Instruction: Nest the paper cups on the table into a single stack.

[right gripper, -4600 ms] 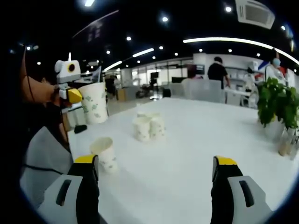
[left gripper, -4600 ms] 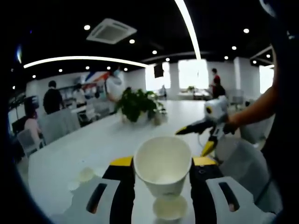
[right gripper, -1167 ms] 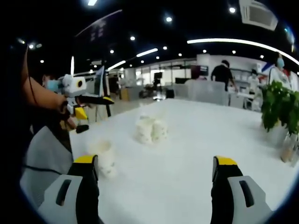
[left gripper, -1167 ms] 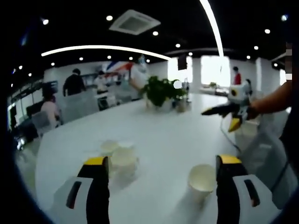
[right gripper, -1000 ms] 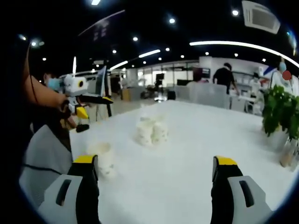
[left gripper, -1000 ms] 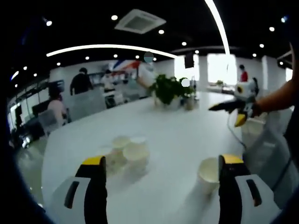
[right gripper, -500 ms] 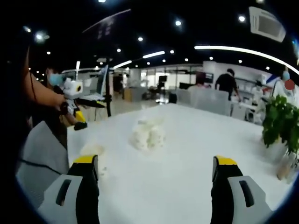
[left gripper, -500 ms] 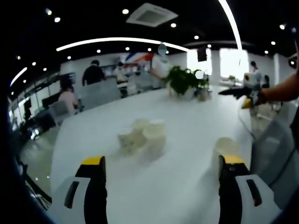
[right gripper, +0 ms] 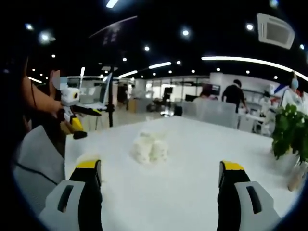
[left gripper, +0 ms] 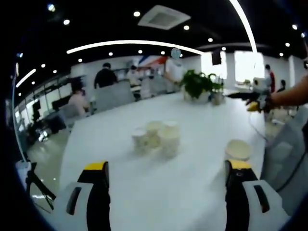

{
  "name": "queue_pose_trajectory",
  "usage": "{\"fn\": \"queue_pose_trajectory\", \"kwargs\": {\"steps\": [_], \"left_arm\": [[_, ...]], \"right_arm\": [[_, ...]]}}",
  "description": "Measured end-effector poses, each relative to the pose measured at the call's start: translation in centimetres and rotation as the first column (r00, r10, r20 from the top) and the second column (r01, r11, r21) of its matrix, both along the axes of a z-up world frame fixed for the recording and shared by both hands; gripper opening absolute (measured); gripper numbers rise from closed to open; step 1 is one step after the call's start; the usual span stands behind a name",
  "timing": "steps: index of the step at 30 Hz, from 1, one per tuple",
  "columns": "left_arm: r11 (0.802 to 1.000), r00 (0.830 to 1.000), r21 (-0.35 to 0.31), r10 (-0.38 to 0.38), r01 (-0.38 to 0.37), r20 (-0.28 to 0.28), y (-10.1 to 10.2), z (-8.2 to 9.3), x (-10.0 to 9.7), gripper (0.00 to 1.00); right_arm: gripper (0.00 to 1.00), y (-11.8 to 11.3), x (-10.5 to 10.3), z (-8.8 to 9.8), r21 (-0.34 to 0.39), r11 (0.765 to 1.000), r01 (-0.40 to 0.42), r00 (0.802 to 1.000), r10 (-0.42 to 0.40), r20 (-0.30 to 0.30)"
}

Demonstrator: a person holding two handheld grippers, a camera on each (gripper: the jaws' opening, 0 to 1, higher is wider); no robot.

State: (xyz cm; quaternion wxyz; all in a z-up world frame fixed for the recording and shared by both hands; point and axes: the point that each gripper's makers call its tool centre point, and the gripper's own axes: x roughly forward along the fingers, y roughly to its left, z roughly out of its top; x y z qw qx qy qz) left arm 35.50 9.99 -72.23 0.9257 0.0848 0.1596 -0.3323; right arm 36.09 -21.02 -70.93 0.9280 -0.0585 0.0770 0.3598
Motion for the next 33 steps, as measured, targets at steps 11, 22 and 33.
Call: {"fn": "queue_pose_trajectory", "kwargs": {"steps": [11,22,33], "left_arm": [[1.0,1.0,0.01,-0.005,0.004,0.027,-0.7,-0.7,-0.5,0.98],[1.0,1.0,0.014,-0.014,0.014,0.007,-1.7,-2.0,-0.1,0.96],[1.0,0.998,0.01,-0.001,0.002,-0.069,-2.9,-4.3,1.1,0.91]], "right_arm": [[1.0,-0.4,-0.1,-0.7,0.008,0.999,0.035,0.999,-0.034,-0.022],[1.0,-0.4,-0.5,-1.3,0.0,0.999,0.04,0.998,-0.04,-0.043],[1.0,-0.3,-0.7,-1.7,-0.003,0.999,0.04,0.997,-0.04,-0.064]]}}
